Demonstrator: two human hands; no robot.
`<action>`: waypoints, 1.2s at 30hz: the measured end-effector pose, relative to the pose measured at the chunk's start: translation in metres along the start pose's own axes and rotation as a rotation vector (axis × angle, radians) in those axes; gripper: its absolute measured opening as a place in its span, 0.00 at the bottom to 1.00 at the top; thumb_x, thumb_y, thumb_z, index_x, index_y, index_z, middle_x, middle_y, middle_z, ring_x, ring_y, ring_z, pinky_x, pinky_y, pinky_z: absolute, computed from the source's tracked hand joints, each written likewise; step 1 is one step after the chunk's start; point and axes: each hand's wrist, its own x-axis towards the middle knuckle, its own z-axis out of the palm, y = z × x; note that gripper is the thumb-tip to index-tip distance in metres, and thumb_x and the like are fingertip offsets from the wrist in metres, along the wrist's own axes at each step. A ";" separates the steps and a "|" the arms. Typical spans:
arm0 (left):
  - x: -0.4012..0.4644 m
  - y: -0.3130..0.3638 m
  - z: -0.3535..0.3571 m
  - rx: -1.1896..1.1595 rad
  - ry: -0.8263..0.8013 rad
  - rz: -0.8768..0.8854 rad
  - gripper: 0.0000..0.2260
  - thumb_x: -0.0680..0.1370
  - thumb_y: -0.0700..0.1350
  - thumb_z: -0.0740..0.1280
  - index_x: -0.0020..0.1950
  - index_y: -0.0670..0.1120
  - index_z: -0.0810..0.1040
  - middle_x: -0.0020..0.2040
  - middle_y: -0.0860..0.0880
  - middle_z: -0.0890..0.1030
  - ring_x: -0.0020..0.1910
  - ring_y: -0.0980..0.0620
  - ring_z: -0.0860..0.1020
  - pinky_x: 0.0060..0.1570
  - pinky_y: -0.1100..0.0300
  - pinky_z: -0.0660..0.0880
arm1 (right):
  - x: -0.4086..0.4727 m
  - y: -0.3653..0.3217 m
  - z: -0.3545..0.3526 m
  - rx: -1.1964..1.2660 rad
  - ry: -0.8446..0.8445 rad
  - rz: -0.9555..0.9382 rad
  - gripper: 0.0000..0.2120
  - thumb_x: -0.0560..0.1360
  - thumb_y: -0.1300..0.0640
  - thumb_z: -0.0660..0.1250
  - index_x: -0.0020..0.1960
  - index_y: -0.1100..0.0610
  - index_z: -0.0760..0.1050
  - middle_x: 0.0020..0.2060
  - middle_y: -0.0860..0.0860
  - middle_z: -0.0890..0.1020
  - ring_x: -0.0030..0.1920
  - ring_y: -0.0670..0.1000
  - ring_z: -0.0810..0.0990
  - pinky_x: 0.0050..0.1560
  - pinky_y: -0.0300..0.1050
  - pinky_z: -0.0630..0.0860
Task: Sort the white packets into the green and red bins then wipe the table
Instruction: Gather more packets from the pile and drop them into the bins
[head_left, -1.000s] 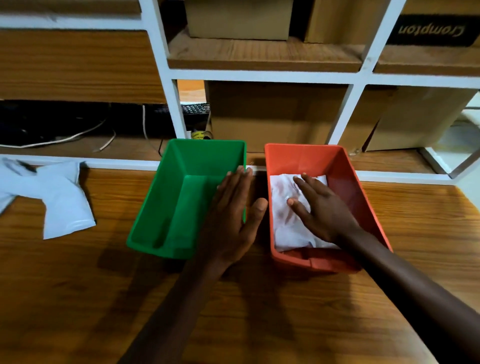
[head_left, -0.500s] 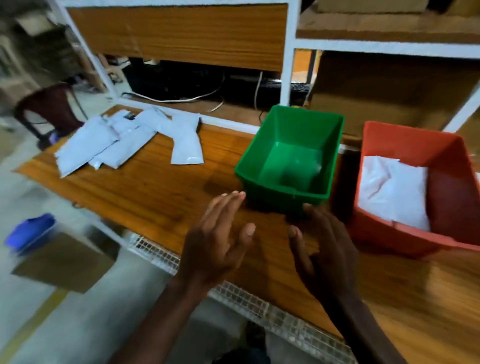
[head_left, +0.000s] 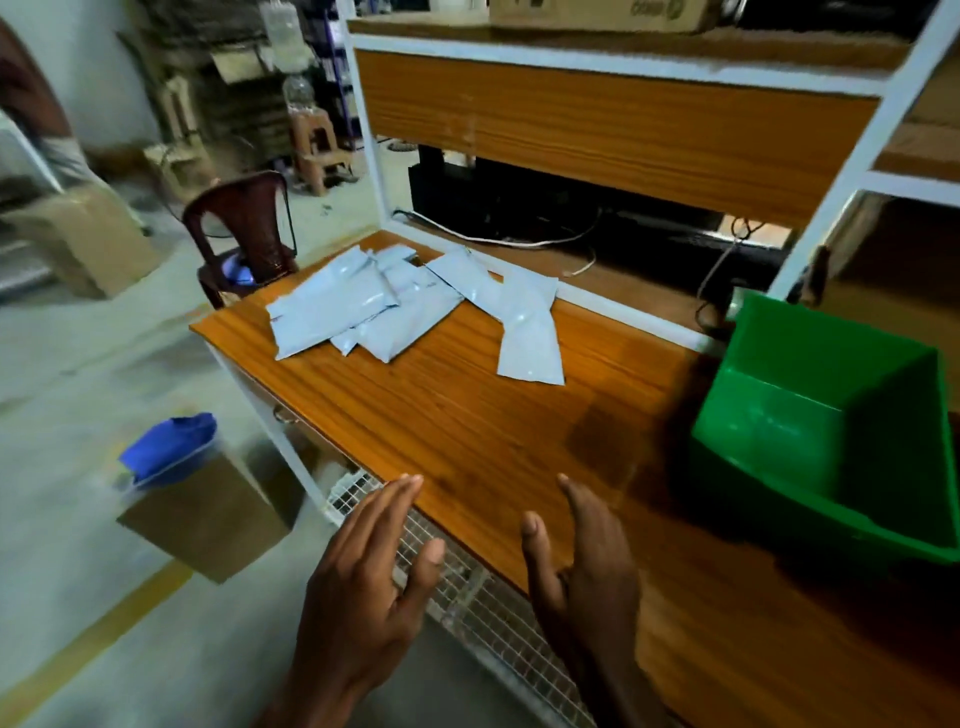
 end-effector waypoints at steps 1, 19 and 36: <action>0.013 -0.018 -0.006 -0.006 -0.005 -0.002 0.26 0.80 0.69 0.48 0.77 0.64 0.58 0.75 0.64 0.62 0.74 0.61 0.62 0.67 0.54 0.68 | 0.011 -0.008 0.020 -0.008 0.006 0.016 0.27 0.80 0.37 0.57 0.70 0.54 0.73 0.61 0.52 0.81 0.59 0.45 0.76 0.54 0.42 0.71; 0.304 -0.123 0.059 -0.026 -0.298 0.110 0.33 0.78 0.69 0.45 0.81 0.57 0.53 0.82 0.53 0.52 0.81 0.52 0.50 0.76 0.50 0.58 | 0.248 0.039 0.174 -0.297 0.000 0.196 0.32 0.80 0.35 0.53 0.78 0.51 0.63 0.78 0.53 0.64 0.77 0.57 0.64 0.74 0.58 0.63; 0.508 -0.147 0.223 0.362 -0.540 0.159 0.27 0.82 0.63 0.49 0.81 0.58 0.50 0.82 0.44 0.45 0.80 0.38 0.44 0.77 0.39 0.45 | 0.323 0.104 0.240 -0.676 -0.244 0.407 0.31 0.82 0.35 0.40 0.82 0.43 0.44 0.82 0.54 0.45 0.81 0.61 0.46 0.77 0.66 0.54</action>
